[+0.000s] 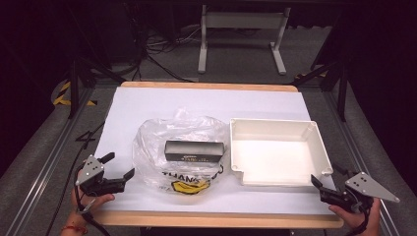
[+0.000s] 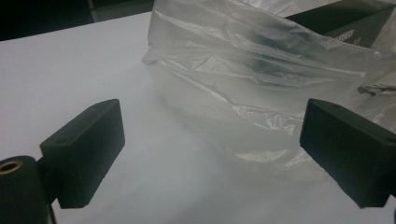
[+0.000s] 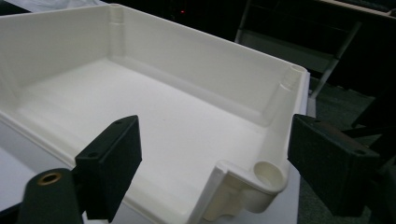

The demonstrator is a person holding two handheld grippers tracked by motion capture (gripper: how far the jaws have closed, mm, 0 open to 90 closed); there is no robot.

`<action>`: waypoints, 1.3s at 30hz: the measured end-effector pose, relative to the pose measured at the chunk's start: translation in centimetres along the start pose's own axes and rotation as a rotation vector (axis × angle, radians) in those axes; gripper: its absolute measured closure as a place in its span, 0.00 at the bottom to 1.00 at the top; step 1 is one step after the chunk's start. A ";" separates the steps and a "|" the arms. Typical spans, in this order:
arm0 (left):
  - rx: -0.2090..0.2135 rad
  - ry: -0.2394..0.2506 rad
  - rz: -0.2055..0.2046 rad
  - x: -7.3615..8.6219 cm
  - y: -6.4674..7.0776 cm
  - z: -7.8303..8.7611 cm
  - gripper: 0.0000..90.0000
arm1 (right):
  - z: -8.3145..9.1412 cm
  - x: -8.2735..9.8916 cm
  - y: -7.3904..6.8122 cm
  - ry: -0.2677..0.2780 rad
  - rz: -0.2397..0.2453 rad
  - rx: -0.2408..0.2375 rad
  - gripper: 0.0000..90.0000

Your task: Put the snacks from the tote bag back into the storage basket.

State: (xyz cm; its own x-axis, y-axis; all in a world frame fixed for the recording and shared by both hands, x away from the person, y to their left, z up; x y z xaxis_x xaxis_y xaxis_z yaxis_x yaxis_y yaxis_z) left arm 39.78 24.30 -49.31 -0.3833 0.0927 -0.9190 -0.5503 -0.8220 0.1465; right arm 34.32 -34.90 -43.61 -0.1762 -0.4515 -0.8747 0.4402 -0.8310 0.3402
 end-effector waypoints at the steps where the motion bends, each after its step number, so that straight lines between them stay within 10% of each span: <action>1: 0.002 -0.002 0.001 0.0 0.0 0.0 0.08 | 0.0 -0.1 -0.1 -0.002 0.001 -0.004 0.21; 22: 0.008 -0.008 0.001 0.1 0.0 -0.1 0.08 | -2.0 -4.6 -3.2 -0.014 0.149 -0.098 0.21; 39: 0.010 -0.002 0.008 0.1 0.0 0.0 0.08 | -6.1 -10.4 -7.6 -0.025 0.282 -0.278 0.27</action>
State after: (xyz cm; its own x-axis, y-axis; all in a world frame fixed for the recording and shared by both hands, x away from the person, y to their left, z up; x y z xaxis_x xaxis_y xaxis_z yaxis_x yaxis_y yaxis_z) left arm 39.77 24.30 -49.40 -0.3893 0.0875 -0.9170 -0.5544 -0.8172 0.1574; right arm 38.17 -21.95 -39.22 -0.0341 -0.6602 -0.7503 0.6951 -0.5551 0.4568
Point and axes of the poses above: each handheld gripper's, and its own axes: z roughly backward along the jaws, x roughly out of its underside, y roughly to its right, the point moved 10 cm from there along -z, roughly forward along the jaws, and after that the axes turned 9 degrees about z, right-handed, at the moved point
